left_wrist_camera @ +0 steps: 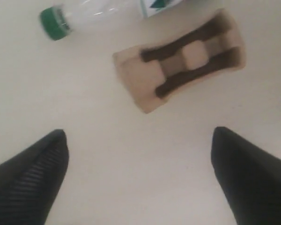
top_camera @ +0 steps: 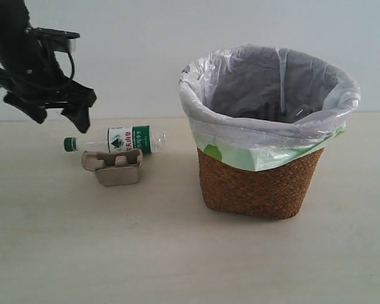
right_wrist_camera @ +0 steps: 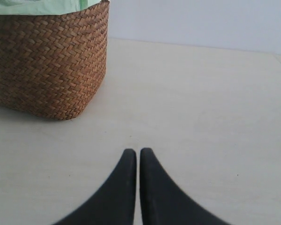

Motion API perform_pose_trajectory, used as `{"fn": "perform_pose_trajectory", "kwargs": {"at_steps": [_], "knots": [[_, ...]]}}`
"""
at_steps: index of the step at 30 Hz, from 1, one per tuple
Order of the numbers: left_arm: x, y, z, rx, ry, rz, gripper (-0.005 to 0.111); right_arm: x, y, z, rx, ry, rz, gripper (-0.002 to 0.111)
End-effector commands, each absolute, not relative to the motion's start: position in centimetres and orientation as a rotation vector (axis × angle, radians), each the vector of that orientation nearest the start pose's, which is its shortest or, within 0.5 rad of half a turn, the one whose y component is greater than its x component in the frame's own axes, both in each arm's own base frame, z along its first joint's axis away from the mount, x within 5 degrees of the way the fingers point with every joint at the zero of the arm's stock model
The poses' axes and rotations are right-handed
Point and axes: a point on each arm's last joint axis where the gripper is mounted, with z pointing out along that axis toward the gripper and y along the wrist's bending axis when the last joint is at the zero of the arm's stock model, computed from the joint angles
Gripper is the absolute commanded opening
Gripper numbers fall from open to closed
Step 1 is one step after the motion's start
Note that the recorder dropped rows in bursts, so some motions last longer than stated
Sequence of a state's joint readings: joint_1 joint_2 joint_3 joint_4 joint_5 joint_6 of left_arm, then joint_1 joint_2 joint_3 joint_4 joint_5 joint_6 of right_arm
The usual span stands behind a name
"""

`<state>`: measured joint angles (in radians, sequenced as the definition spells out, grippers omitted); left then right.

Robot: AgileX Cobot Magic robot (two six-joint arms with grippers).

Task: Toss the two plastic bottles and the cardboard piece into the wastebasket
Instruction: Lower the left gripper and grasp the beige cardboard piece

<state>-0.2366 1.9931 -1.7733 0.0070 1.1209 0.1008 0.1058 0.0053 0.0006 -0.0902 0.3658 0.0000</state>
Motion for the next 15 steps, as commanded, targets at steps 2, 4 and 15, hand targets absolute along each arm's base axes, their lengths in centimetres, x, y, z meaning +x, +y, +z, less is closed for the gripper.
{"fn": "perform_pose_trajectory", "kwargs": {"at_steps": [2, 4, 15], "knots": [[43.1, -13.4, 22.7, 0.85, 2.698, -0.036, 0.077, 5.3, 0.3, 18.1, -0.148, 1.838, -0.017, 0.0], [42.9, -14.3, 21.8, 1.123, 2.632, -0.012, 0.075, 5.3, 0.3, 18.1, -0.148, 1.838, -0.017, 0.0], [43.2, -15.8, 20.1, 1.814, 2.21, 0.11, 0.072, 5.3, 0.2, 18.1, -0.149, 1.838, -0.018, 0.0]]}}
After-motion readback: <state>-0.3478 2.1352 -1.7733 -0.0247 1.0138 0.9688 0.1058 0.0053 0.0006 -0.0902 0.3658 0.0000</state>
